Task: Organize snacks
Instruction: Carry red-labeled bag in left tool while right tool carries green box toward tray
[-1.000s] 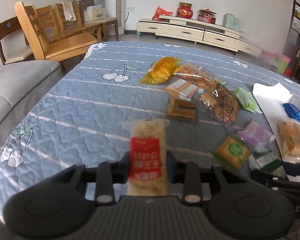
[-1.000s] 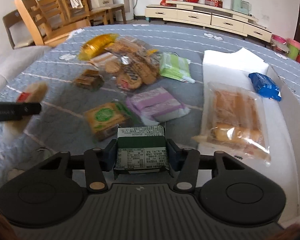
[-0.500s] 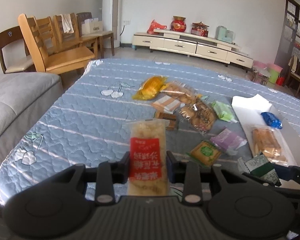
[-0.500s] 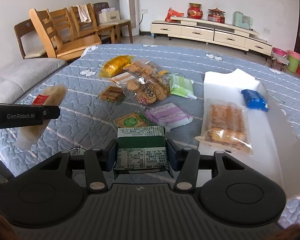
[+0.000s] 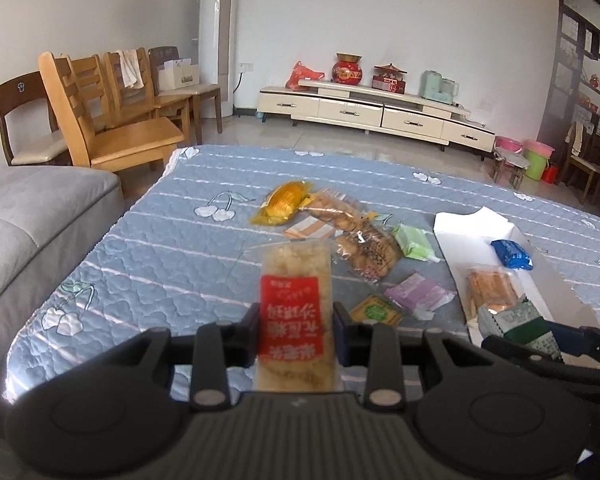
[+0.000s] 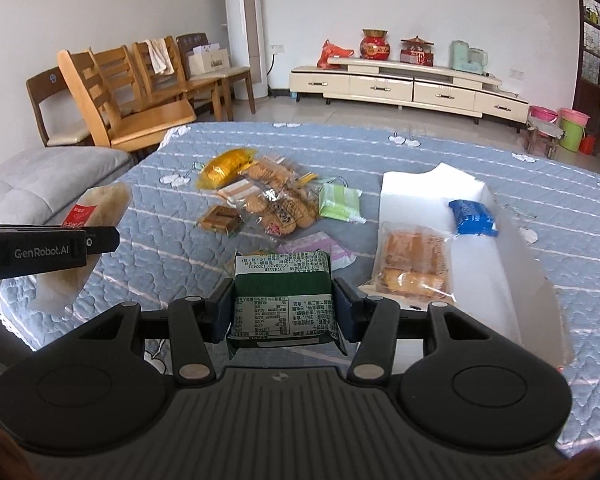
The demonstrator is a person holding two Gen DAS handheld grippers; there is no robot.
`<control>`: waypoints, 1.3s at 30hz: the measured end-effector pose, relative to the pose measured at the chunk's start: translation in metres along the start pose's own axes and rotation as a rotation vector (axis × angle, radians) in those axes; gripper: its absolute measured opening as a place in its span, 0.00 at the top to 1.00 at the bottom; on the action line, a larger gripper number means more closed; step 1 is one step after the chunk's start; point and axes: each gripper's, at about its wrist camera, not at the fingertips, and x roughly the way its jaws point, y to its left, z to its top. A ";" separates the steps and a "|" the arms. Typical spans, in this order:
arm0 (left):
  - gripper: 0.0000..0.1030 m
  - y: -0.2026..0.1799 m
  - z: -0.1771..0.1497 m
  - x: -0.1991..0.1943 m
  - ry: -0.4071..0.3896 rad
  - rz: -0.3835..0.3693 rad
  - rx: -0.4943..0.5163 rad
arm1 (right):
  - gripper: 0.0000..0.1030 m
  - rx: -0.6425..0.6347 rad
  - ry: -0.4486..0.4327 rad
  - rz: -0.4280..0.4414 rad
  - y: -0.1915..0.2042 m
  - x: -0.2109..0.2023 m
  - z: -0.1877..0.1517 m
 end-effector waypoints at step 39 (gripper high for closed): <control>0.67 -0.055 -0.002 -0.033 -0.034 -0.065 0.108 | 0.38 0.071 -0.076 -0.050 -0.036 -0.061 -0.005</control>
